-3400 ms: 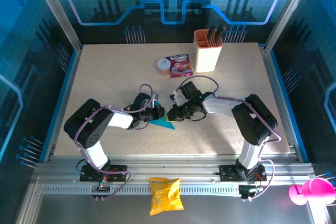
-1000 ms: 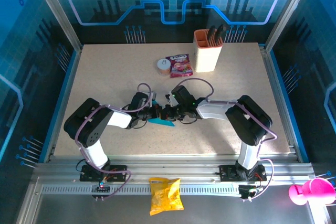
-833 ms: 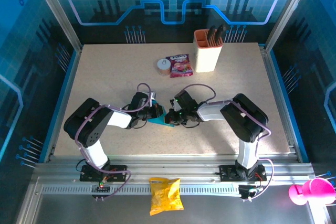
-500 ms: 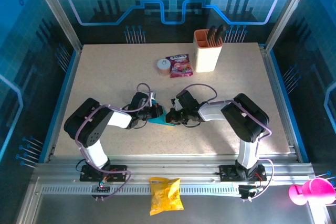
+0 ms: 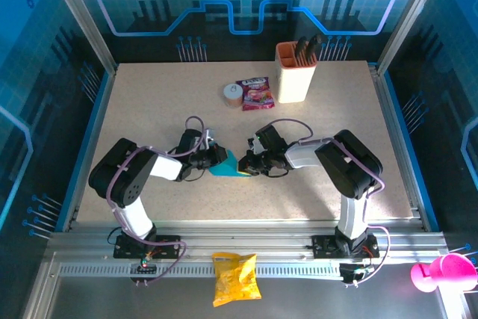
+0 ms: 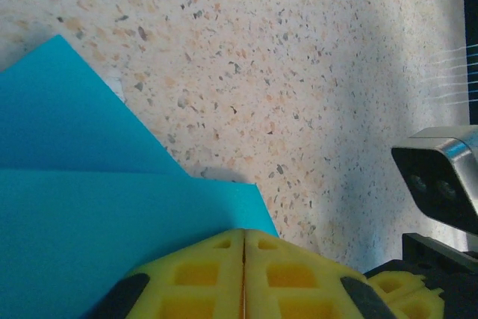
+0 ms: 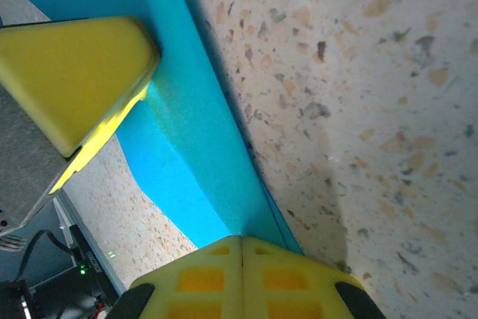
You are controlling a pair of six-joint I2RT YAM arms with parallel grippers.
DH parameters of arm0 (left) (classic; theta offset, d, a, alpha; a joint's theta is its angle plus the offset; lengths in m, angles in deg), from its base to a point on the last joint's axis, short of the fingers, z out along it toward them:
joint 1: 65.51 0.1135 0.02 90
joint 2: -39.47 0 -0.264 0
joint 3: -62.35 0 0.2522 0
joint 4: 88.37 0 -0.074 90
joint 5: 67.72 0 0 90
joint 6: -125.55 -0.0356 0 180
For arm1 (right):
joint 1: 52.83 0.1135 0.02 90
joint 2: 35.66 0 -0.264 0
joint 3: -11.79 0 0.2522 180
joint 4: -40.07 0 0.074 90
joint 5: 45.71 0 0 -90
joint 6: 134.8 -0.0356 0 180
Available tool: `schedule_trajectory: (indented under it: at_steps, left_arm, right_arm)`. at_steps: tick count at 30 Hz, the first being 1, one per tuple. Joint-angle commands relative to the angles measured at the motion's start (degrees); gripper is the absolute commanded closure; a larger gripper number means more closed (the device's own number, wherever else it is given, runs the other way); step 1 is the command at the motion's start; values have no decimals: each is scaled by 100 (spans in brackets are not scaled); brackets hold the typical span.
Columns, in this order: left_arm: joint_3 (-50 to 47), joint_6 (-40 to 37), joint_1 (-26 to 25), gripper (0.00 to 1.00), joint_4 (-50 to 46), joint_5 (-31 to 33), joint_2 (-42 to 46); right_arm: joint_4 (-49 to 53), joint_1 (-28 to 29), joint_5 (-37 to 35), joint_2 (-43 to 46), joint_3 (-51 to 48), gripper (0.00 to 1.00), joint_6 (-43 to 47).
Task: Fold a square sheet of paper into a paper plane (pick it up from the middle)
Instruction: Fourth fold the wing at the center of the table.
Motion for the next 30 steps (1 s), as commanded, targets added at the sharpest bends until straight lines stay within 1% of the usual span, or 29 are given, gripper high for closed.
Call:
schedule_trajectory:
  at_steps: [1,4,10,14,18,21,25,30]
  left_arm:
    - [-366,102,386,87,-536,589,-81]
    - [-484,202,597,84,-517,715,-50]
    - [-394,459,1155,83,-855,929,-144]
    - [-232,881,1368,83,-1027,1060,-304]
    - [53,1505,1362,82,-1625,1355,-368]
    - [375,1502,1337,82,-2272,1465,-295]
    - [726,1635,1169,81,-3097,1935,-81]
    - [1224,1825,1084,79,-3827,2327,-141]
  right_arm:
    - [1348,-195,-903,-581,-379,100,4]
    - [1407,-195,-925,-615,-369,100,18]
    - [1401,-213,-967,-669,-424,100,18]
    - [1356,-244,-961,-677,-466,100,17]
    - [1348,-257,-951,-644,-505,100,26]
    - [1338,-279,-951,-634,-527,100,36]
    - [1287,-324,-905,-708,-536,100,50]
    - [1193,-456,-846,-740,-666,100,48]
